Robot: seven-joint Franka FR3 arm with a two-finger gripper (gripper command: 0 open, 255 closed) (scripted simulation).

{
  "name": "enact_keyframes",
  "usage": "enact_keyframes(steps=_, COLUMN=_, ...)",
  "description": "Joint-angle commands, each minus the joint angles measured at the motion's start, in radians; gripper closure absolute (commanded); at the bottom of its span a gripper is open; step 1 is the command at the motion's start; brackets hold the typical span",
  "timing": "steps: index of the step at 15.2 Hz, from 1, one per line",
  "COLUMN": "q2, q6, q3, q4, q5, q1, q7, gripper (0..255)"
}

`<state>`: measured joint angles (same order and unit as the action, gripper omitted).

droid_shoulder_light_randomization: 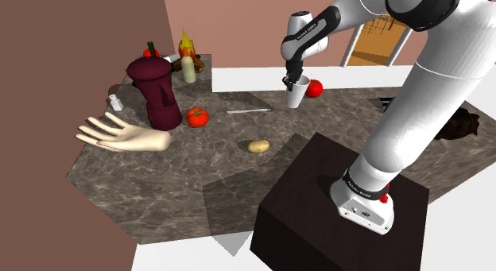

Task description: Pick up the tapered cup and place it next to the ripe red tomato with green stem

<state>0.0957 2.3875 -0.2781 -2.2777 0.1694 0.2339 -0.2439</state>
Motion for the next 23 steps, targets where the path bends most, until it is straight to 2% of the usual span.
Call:
enact_keyframes(steps=1, q2=-0.019, q6=-0.029, q3=0.000, q4=0.009, q5=0.003, q1=-0.002, q7=0.000, gripper=255)
enact_keyframes(steps=23, q2=-0.170, q6=-0.321, q3=0.009, q4=0.154, q5=0.015, q1=-0.011, q7=-0.017, gripper=255)
